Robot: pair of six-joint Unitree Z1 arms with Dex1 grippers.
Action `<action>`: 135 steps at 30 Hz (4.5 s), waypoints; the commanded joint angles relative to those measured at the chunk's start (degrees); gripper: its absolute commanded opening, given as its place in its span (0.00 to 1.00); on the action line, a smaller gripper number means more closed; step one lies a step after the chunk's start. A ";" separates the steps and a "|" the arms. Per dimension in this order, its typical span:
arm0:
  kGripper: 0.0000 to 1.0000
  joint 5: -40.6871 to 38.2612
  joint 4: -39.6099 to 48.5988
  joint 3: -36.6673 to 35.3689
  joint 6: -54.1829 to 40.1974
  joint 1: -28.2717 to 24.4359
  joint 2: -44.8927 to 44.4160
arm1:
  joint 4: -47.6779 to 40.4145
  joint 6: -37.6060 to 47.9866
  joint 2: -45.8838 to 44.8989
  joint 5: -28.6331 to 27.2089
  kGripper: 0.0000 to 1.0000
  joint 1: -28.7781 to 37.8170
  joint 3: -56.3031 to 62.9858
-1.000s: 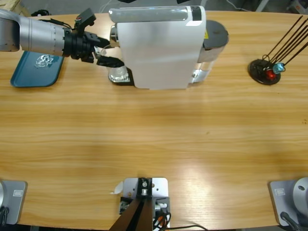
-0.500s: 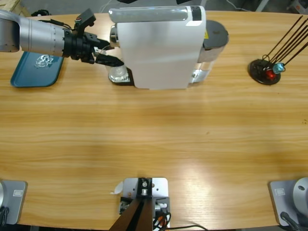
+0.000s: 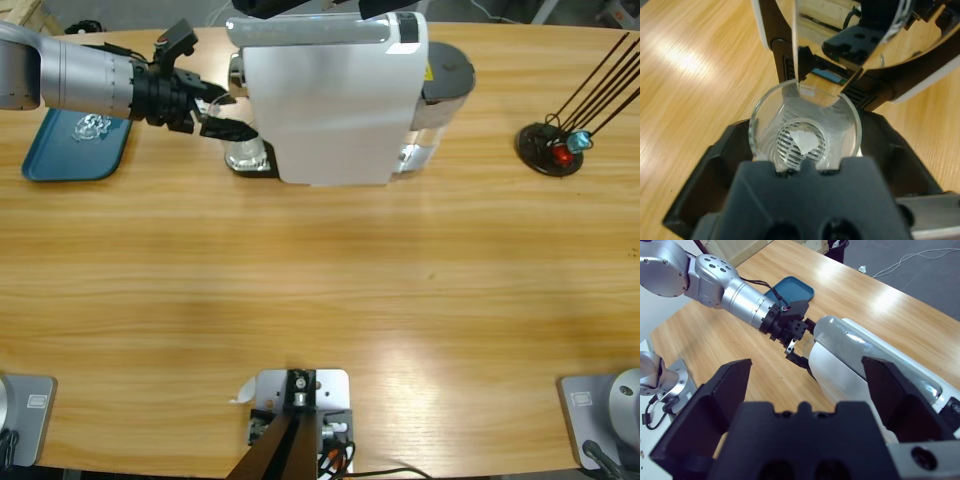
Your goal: Pour coffee
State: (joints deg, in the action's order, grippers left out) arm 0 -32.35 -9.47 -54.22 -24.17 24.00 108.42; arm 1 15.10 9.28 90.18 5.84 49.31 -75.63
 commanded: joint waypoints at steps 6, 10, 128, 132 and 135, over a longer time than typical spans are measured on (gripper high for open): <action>1.00 -0.50 -0.81 3.10 -6.05 -0.18 1.27 | -0.51 -0.31 2.61 1.28 0.99 -0.89 1.54; 1.00 -0.59 -0.81 3.07 -6.06 -0.62 1.11 | -0.51 -0.31 2.37 1.36 0.99 -0.89 1.82; 1.00 19.52 41.88 7.46 16.35 0.52 -24.29 | 66.11 7.07 29.24 -0.92 0.00 -16.36 -55.22; 1.00 19.52 41.83 7.41 16.38 0.52 -24.01 | 66.15 7.07 29.65 -0.71 0.00 -16.36 -55.05; 1.00 19.52 41.81 7.37 16.38 0.52 -23.78 | 66.20 7.07 29.89 -0.32 0.00 -16.36 -54.26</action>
State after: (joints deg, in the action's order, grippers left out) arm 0 -12.50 31.71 -46.69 -8.38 24.14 82.11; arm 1 80.96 16.26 117.40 4.62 33.33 -132.26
